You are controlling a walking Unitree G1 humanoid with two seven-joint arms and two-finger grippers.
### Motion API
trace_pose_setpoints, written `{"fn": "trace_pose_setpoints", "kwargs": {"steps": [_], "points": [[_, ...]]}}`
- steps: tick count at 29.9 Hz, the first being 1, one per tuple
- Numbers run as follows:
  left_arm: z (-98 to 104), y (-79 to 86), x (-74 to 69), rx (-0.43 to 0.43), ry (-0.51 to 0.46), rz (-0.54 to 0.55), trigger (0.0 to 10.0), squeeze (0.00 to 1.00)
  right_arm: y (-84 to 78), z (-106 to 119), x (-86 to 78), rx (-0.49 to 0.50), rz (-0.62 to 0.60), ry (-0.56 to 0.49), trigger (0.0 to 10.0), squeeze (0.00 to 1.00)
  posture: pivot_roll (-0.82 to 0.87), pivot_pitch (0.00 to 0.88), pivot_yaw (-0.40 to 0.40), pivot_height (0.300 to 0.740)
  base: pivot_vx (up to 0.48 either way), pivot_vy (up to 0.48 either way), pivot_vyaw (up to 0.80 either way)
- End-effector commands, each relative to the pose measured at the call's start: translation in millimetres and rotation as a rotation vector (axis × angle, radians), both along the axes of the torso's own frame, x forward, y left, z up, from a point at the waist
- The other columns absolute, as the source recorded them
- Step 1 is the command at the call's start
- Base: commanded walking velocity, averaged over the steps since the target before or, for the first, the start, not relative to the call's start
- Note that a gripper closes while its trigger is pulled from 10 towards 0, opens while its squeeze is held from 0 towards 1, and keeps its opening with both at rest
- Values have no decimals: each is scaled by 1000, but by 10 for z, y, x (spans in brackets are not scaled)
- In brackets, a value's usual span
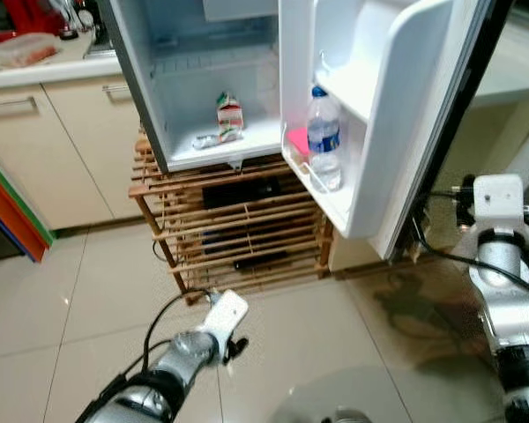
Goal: Restocking fridge
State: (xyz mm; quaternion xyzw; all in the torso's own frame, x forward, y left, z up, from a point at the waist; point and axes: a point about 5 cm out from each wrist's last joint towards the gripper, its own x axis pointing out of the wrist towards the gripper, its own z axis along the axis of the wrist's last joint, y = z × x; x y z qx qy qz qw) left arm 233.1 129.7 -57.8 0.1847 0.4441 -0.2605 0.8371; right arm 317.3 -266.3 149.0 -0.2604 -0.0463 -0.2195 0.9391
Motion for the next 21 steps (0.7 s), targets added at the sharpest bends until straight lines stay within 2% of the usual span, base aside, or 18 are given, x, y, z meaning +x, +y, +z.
{"fn": "trace_pose_setpoints", "kwargs": {"steps": [1, 3, 4, 7, 8, 11, 12, 13, 14, 15, 16, 18, 19, 20, 21], "points": [[-43, 120, -49, 65, 38, 23, 10000, 0, 111, 2, 77, 23, 32, 1, 10000, 4, -180, 0, 61, 717, 0, 0, 0], [-57, 189, -63, 66, 55, 114, 10000, 0, 253, 59, 168, 54, 82, -23, 10000, 4, -181, 0, 60, 717, 0, 0, 0], [-59, 214, -64, 53, 70, 163, 10000, 0, 342, 71, 222, 100, 109, -32, 10000, 4, -183, 0, 67, 717, 0, 0, 0], [-51, 231, -52, 80, 79, 132, 10000, 0, 644, 102, 370, 234, 194, -40, 10000, 0, -179, 0, 74, 717, 0, 0, 0], [-51, 231, -52, 80, 79, 132, 10000, 0, 644, 102, 370, 234, 194, -40, 10000, 0, -179, 0, 74, 717, 0, 0, 0], [-43, 198, -41, 71, 91, 115, 10000, 0, 1092, 220, 460, 346, 349, -70, 10000, 0, -176, 0, 79, 717, 0, 0, 0], [-48, 177, -51, 68, 103, 105, 10000, 0, 1309, 277, 466, 418, 430, -83, 10000, 0, -173, 0, 79, 717, 0, 0, 0], [-53, 165, -58, 68, 110, 99, 10000, 0, 1446, 317, 465, 465, 483, -90, 10000, 0, -173, 0, 79, 717, 0, 0, 0], [-53, 165, -58, 68, 110, 99, 10000, 0, 1446, 317, 465, 465, 483, -90, 10000, 0, -173, 0, 79, 717, 0, 0, 0], [-67, 132, -83, 68, 125, 74, 10000, 0, 1971, 458, 371, 682, 754, -67, 10000, 0, -171, 0, 78, 717, 0, 0, 0], [-67, 132, -83, 68, 125, 74, 10000, 0, 1971, 458, 371, 682, 754, -67, 10000, 0, -171, 0, 78, 717, 0, 0, 0], [-74, 113, -96, 64, 133, 68, 10000, 0, 2446, 535, 183, 834, 1075, 87, 10000, 12, -171, 0, 78, 717, 0, 0, 0], [-74, 113, -96, 64, 133, 68, 10000, 0, 2446, 535, 183, 834, 1075, 87, 10000, 12, -171, 0, 78, 717, 0, 0, 0], [-74, 106, -96, 62, 134, 67, 10000, 0, 2567, 564, 91, 891, 1194, 152, 10000, 12, -171, 0, 78, 717, 0, 0, 0], [-78, 116, -103, 62, 133, 65, 10000, 0, 2593, 591, 34, 934, 1271, 187, 10000, 8, -165, 0, 74, 717, 0, 0, 0]]}}
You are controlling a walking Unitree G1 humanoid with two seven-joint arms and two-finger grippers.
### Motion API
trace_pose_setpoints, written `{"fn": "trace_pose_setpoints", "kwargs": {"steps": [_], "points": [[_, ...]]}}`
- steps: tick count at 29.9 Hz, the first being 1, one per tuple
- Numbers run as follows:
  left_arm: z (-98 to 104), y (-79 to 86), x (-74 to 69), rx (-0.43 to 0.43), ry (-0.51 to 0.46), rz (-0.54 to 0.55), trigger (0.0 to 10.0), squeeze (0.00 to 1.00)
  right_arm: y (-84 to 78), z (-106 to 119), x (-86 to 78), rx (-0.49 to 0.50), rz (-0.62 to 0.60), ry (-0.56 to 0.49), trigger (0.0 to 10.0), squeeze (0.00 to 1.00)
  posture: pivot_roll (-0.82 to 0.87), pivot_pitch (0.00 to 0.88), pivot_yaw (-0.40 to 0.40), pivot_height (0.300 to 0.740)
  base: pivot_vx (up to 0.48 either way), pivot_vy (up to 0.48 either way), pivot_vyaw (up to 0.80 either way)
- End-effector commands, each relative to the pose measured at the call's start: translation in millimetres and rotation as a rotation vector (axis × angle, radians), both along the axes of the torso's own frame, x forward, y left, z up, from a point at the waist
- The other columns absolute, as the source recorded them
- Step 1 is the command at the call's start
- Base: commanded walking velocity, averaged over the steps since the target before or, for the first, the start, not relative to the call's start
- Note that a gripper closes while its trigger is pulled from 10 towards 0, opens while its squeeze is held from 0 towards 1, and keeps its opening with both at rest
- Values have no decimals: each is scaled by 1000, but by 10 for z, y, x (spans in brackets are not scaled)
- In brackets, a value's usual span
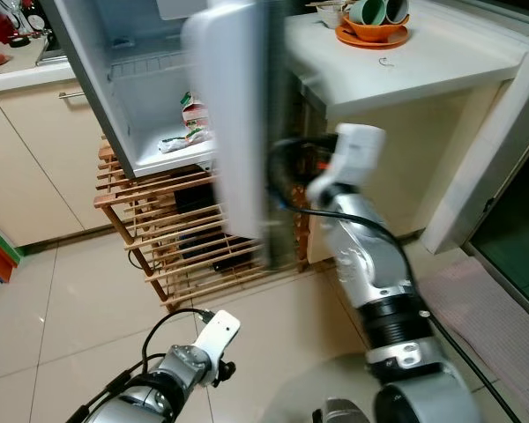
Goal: Restocking fridge
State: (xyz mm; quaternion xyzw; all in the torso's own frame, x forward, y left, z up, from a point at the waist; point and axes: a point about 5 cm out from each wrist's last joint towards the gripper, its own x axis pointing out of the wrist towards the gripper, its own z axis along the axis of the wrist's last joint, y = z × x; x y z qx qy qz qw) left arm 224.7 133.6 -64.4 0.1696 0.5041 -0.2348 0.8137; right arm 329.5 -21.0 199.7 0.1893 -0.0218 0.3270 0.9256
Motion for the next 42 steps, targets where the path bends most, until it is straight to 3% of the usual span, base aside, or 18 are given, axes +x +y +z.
{"fn": "trace_pose_setpoints", "kwargs": {"steps": [1, 2, 3, 5, 6, 7, 10, 13, 14, 15, 16, 17, 18, 19, 21, 25, 30, 42], "points": [[-14, 89, -24, 23, 12, -6, 10000, 0, 112, 101, -104, 86, 164, 32, 10000, 8, -166, 0, 73, 717, 0, 0, 0], [-14, 89, -24, 23, 12, -6, 10000, 0, 112, 101, -104, 86, 164, 32, 10000, 8, -166, 0, 73, 717, 0, 0, 0], [5, 59, 7, 1, -21, -17, 10000, 0, -134, 33, 29, 72, 33, 43, 10000, 0, -166, 0, 72, 717, 0, 0, 0], [18, 36, 26, -10, -36, -23, 10000, 0, -234, -5, 79, 52, -27, 48, 10000, 0, -167, 0, 72, 717, 0, 0, 0], [56, -15, 83, -34, -82, -27, 10000, 0, -395, -57, 149, 22, -133, 53, 10000, 4, -167, 0, 71, 717, 0, 0, 0], [185, -137, 249, -105, -209, -23, 10000, 0, -742, -142, 230, -103, -356, 28, 10000, 0, -168, 0, 71, 717, 0, 0, 0], [479, -146, 574, -157, -442, 31, 10000, 0, -1175, -243, 224, -269, -619, 8, 10000, 4, -169, 0, 70, 717, 0, 0, 0], [793, -151, 824, -243, -638, 115, 10000, 0, -1379, -341, 150, -327, -719, 28, 10000, 0, -170, 0, 69, 717, 0, 0, 0], [793, -151, 824, -243, -638, 115, 10000, 0, -1379, -341, 150, -327, -719, 28, 10000, 0, -170, 0, 69, 717, 0, 0, 0], [1244, -123, 1057, -325, -873, 189, 10000, 0, -1465, -471, 38, -392, -760, 21, 10000, 0, -165, 0, 66, 717, 0, 0, 0], [1375, -106, 1104, -349, -938, 211, 10000, 0, -1484, -514, 5, -412, -771, 16, 10000, 0, -165, 0, 66, 717, 0, 0, 0], [1375, -106, 1104, -349, -938, 211, 10000, 0, -1484, -514, 5, -412, -771, 16, 10000, 0, -165, 0, 66, 717, 0, 0, 0], [1647, -79, 1170, -373, -1066, 222, 10000, 0, -1488, -642, -91, -469, -764, 6, 10000, 0, -147, 0, 62, 717, 0, 0, 0], [1647, -79, 1170, -373, -1066, 222, 10000, 0, -1488, -642, -91, -469, -764, 6, 10000, 0, -147, 0, 62, 717, 0, 0, 0], [1881, -77, 1214, -409, -1161, 250, 10000, 0, -1535, -829, -216, -500, -792, 28, 10000, 0, -143, 0, 60, 717, 0, 0, 0], [1949, -115, 1221, -449, -1160, 267, 10000, 0, -1603, -938, -316, -524, -829, 48, 10000, 8, -145, 0, 60, 717, 0, 0, 0], [1988, -268, 1175, -473, -1139, 150, 10000, 0, -1565, -1013, -424, -482, -785, 43, 10000, 8, -163, 0, 70, 717, 0, 0, -374], [2049, -452, 1249, -528, -1094, 26, 10000, 0, -1504, -1023, -388, -479, -789, 9, 10000, 16, -202, 0, 94, 717, 68, 0, -617]]}}
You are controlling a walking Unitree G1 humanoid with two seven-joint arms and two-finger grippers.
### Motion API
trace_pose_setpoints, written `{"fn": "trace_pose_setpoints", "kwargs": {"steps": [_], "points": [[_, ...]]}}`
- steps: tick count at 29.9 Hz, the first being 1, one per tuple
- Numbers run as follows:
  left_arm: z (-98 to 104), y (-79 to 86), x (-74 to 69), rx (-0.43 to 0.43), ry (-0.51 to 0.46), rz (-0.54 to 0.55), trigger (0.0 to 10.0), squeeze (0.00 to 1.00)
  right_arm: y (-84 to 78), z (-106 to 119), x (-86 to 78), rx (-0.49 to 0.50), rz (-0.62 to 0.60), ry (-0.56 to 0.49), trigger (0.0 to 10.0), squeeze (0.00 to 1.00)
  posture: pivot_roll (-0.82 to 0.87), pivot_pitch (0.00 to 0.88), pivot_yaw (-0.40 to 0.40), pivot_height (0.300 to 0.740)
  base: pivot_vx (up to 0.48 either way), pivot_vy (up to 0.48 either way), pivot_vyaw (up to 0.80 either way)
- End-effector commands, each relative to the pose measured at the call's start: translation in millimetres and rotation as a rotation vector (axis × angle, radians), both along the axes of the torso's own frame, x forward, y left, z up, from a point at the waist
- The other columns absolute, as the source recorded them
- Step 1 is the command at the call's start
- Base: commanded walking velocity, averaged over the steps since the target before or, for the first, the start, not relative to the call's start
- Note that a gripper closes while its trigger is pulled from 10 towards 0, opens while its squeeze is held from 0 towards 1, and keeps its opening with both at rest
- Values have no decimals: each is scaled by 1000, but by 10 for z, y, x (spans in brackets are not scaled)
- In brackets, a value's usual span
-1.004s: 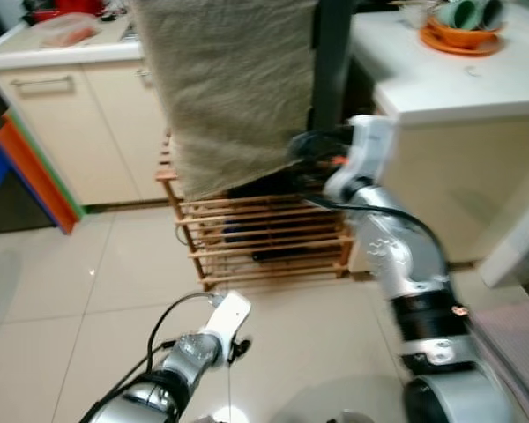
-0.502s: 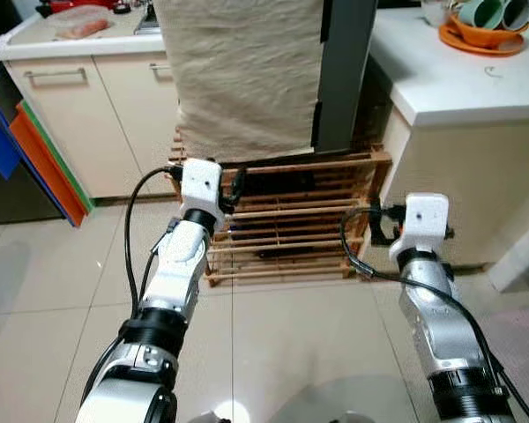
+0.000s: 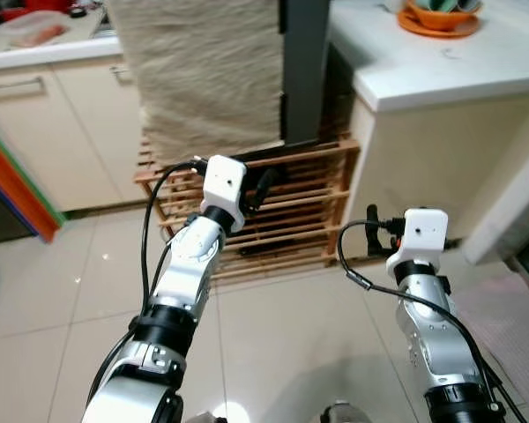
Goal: Restocking fridge
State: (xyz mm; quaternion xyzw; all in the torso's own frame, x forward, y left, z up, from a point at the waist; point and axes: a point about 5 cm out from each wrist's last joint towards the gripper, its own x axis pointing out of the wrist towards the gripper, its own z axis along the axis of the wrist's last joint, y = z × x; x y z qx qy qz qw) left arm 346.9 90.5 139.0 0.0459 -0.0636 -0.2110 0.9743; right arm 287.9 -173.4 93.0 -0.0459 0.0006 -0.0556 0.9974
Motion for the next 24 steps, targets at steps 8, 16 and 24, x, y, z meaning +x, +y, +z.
{"fn": "trace_pose_setpoints", "kwargs": {"steps": [8, 16, 24], "points": [[-10, -72, 40, 10, 23, -48, 10000, 0, -25, 31, 0, -32, -5, -34, 10000, 16, -215, 0, 90, 717, 321, 0, -636], [-233, -3, 7, -34, 137, -18, 10000, 0, -67, 59, -32, -52, -23, -58, 10000, 27, -221, 0, 94, 717, 336, 0, -638], [-230, -10, 35, -26, 136, -25, 10000, 0, -81, 53, -61, -55, -46, -69, 10000, 27, -229, 0, 100, 717, 355, 0, -638]]}}
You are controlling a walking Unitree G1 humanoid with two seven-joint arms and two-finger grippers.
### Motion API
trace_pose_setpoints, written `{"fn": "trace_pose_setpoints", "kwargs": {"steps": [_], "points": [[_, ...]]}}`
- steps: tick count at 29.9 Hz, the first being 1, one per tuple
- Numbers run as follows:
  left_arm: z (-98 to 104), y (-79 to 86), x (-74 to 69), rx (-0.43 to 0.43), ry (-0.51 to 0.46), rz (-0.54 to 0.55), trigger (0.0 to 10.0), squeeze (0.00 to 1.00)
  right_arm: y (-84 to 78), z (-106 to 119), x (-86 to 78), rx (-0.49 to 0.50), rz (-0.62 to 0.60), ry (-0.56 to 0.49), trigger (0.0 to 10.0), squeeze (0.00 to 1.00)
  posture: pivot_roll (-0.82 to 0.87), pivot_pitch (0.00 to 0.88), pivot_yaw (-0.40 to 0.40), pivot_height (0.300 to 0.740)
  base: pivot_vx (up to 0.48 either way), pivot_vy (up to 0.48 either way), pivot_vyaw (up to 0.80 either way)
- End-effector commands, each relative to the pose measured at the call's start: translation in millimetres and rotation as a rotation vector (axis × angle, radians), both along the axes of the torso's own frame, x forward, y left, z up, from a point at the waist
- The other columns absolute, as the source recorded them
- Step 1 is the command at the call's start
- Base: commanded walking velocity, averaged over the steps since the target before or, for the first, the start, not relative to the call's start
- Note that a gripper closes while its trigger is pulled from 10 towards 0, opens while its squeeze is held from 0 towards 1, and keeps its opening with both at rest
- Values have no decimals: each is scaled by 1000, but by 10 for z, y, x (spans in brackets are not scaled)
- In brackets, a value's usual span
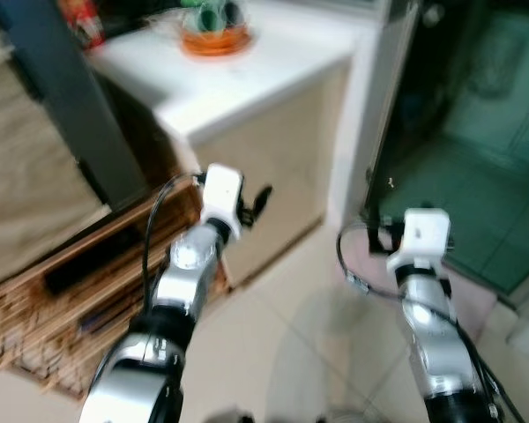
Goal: Restocking fridge
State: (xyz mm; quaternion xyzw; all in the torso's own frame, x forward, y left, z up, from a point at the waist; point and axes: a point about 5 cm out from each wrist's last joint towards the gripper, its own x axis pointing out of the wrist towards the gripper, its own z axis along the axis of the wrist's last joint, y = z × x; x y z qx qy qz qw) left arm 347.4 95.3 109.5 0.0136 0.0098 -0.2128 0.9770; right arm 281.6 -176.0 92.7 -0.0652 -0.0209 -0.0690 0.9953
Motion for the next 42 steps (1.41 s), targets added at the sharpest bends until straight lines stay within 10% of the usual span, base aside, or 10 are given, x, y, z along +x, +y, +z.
{"fn": "trace_pose_setpoints", "kwargs": {"steps": [1, 25, 32, 42], "points": [[65, -59, 30, 4, -22, -25, 10000, 0, -56, 55, 3, -14, -21, -27, 10000, 27, -229, 0, 100, 717, 356, 0, -638], [-204, 4, -7, -15, 125, 24, 10000, 0, -252, 10, -106, -83, -78, 5, 10000, 63, -241, 0, 85, 717, 219, 0, -214], [-664, 287, -303, 5, 308, 67, 10000, 0, -356, -37, -144, -123, -91, 43, 10000, 35, -230, 0, 49, 717, 0, 0, 351], [-641, 256, -390, -9, 279, 30, 10000, 0, -337, -29, -77, -129, -52, 50, 10000, 31, -191, 0, 18, 717, 0, 0, 0]]}}
